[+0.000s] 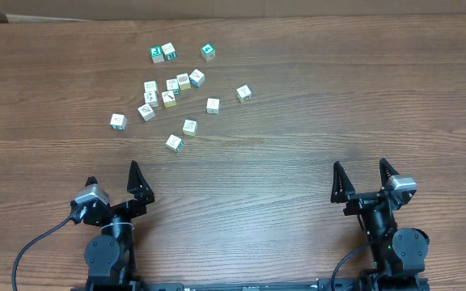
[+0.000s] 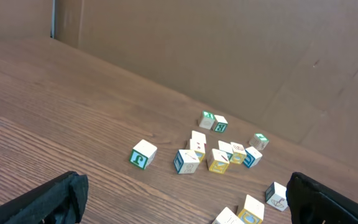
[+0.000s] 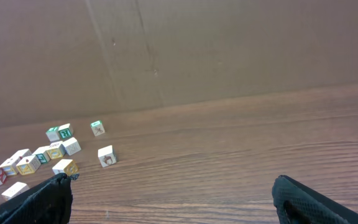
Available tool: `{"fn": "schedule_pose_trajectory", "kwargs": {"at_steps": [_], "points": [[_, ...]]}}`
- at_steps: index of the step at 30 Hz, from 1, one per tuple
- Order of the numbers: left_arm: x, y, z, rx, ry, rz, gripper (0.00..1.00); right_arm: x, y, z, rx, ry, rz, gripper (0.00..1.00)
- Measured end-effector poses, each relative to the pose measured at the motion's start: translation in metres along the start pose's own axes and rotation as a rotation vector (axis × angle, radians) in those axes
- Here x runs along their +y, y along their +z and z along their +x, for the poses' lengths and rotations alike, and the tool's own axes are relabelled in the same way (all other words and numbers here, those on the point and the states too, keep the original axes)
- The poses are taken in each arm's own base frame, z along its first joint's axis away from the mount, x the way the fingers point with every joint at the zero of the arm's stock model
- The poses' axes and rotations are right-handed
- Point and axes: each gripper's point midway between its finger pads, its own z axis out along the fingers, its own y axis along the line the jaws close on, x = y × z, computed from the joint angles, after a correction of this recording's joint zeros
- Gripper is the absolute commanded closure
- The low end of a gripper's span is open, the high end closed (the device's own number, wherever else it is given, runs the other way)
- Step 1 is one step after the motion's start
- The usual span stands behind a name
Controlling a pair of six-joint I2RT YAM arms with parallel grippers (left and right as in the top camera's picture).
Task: Form a tower
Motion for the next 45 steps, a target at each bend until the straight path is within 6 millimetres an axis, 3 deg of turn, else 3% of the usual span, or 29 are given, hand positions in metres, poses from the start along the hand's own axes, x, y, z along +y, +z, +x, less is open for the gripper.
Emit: {"fn": "schedule_pose_trajectory", "kwargs": {"at_steps": [9, 12, 19, 23, 27, 31, 34, 37, 40, 45], "points": [[-0.030, -0.003, -0.016, -0.040, -0.009, 0.158, 0.00, 0.000, 0.000, 0.000, 0.000, 0.000, 0.000, 0.00], [-0.049, -0.011, -0.036, -0.067, 0.002, 0.236, 0.00, 0.000, 0.000, 0.000, 0.000, 0.000, 0.000, 0.00], [-0.096, -0.061, -0.141, -0.267, 0.066, 0.401, 0.00, 0.000, 0.000, 0.000, 0.001, -0.001, 0.000, 0.00], [-0.110, -0.093, -0.189, -0.327, 0.101, 0.431, 0.01, 0.000, 0.000, 0.000, 0.000, 0.000, 0.000, 0.00], [-0.122, -0.107, -0.223, -0.287, 0.138, 0.422, 0.00, 0.000, 0.000, 0.000, 0.000, 0.000, 0.000, 0.00], [-0.133, -0.096, -0.242, -0.121, 0.174, 0.374, 0.00, 0.000, 0.000, 0.000, 0.001, 0.000, 0.000, 0.00], [-0.142, -0.077, -0.253, 0.046, 0.213, 0.327, 0.00, 0.000, 0.000, 0.000, 0.001, 0.000, 0.000, 0.00], [-0.148, -0.057, -0.252, 0.238, 0.260, 0.279, 0.00, 0.000, 0.000, 0.000, 0.000, 0.000, 0.000, 0.00], [-0.150, -0.032, -0.239, 0.468, 0.302, 0.220, 0.00, 0.000, 0.000, 0.000, 0.001, 0.000, 0.001, 0.00], [-0.149, 0.020, -0.196, 0.783, 0.325, 0.152, 0.00, 0.000, 0.000, 0.000, 0.001, 0.000, 0.001, 0.00]]}}
